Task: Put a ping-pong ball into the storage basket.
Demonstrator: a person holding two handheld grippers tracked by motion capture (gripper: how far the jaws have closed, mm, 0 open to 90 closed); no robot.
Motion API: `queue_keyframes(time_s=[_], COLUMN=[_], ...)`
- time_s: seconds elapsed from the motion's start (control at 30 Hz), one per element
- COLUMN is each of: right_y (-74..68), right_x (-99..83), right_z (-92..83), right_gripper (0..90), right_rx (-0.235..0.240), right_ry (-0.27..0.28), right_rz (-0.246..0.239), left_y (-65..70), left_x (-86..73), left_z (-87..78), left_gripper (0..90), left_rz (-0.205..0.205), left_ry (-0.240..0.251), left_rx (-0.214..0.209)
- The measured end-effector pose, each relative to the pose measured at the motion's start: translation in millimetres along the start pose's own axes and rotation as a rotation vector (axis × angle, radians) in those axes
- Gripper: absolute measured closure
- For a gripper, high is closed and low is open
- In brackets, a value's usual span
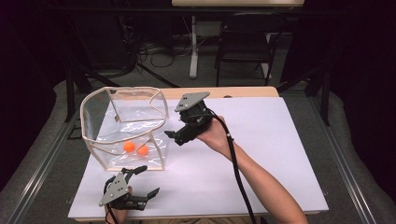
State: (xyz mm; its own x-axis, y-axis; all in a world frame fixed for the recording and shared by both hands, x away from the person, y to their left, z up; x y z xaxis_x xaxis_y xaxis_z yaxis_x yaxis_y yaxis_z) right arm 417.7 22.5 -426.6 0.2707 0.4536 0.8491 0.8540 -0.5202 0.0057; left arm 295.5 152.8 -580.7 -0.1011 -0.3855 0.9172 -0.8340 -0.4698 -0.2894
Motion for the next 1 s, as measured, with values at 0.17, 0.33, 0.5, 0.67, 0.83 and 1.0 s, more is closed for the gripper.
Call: queue_keyframes(time_s=[0.17,0.33,0.5,0.67,0.83,1.0], right_y=[3.6,7.0,9.3,11.7,13.7,14.8], right_x=[-8.7,-18.8,-29.1,-37.8,-46.2,-55.3], right_z=[-3.0,-5.1,-6.9,-10.3,-13.1,-14.7], right_gripper=[1.4,0.6,0.1,0.0,0.0,0.0], right_rx=[-0.01,-0.016,-0.023,-0.035,-0.041,-0.043], right_ry=[-0.005,-0.02,-0.038,-0.045,-0.05,-0.056], right_rz=[0.004,0.013,0.012,0.014,0.018,0.024], left_y=[-0.2,-0.2,-0.5,-0.3,-0.3,-0.2], left_x=[0.0,0.3,0.2,0.2,0.4,0.4], left_z=[-0.3,0.4,-0.1,0.1,0.4,0.6], left_gripper=[15.6,15.6,15.6,15.6,15.6,15.6], left_rz=[0.001,0.001,0.002,0.001,0.003,0.003], left_ry=[0.0,0.002,0.0,0.0,0.0,0.0], left_rx=[0.0,0.002,0.001,0.0,0.001,0.001])
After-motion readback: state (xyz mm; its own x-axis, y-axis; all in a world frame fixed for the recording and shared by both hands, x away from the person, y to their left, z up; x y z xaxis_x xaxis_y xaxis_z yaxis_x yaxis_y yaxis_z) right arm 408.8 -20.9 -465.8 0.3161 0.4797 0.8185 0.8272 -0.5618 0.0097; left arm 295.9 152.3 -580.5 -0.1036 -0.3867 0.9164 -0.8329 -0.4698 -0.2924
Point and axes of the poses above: each handheld gripper's, and its own axes: z roughly forward along the jaws, x roughly out of its top, y roughly to its right, the point moved 9 cm from there along z, roughly forward along the jaws, and after that the axes turned 11 degrees about z, right-handed, at the moved point
